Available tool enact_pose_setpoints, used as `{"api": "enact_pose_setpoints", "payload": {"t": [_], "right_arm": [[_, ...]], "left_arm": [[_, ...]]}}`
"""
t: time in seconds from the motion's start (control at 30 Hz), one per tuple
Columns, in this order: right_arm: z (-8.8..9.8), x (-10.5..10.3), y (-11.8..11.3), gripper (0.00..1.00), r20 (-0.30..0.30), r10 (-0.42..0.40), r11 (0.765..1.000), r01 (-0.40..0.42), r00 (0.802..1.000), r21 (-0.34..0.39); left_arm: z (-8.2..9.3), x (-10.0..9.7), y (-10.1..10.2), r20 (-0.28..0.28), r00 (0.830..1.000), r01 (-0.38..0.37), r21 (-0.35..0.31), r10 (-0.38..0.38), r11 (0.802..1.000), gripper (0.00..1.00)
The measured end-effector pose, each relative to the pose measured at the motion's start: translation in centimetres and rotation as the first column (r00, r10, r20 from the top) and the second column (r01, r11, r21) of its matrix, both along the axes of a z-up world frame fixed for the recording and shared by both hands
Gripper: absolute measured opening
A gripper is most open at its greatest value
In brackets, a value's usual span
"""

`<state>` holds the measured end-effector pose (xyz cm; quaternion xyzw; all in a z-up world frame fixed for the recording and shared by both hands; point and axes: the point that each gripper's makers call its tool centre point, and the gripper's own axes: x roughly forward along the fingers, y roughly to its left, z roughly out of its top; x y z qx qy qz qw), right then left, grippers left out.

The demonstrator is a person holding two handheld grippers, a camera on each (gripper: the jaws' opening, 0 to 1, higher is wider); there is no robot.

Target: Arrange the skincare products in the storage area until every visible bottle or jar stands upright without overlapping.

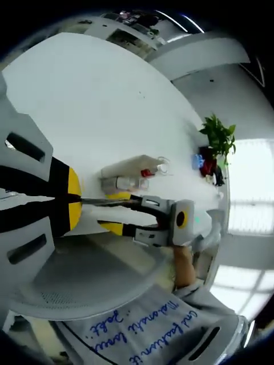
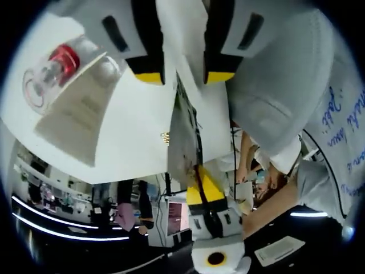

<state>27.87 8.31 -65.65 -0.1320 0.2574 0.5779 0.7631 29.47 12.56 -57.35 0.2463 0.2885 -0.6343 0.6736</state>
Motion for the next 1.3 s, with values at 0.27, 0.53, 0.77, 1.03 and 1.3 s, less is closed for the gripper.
{"api": "enact_pose_setpoints", "payload": {"t": [0.27,0.53,0.77,1.03,1.3], "right_arm": [[-0.5,-0.3,0.1,0.10,-0.043,-0.008,0.998,0.010,0.999,0.058],[0.1,-0.8,0.0,0.02,-0.045,0.027,0.997,-0.023,0.999,0.075],[0.7,-1.2,-0.1,0.01,-0.027,0.050,0.993,-0.047,0.998,0.105],[1.6,-1.6,0.3,0.01,-0.026,0.057,0.989,-0.053,0.998,0.138],[2.2,-1.4,0.5,0.01,-0.058,0.034,0.984,-0.024,0.998,0.174]], "left_arm": [[0.6,-0.6,-1.0,-0.021,0.999,0.024,-0.043,-0.025,0.999,0.00],[0.8,0.1,-1.2,-0.024,1.000,-0.005,-0.076,0.003,0.997,0.00],[2.1,0.8,-1.7,-0.056,0.997,-0.055,-0.196,0.045,0.979,0.01],[0.8,0.2,-1.2,-0.129,0.991,-0.056,-0.244,0.024,0.968,0.23],[-1.0,0.5,-1.2,-0.175,0.981,-0.133,-0.277,0.086,0.952,0.14]]}}
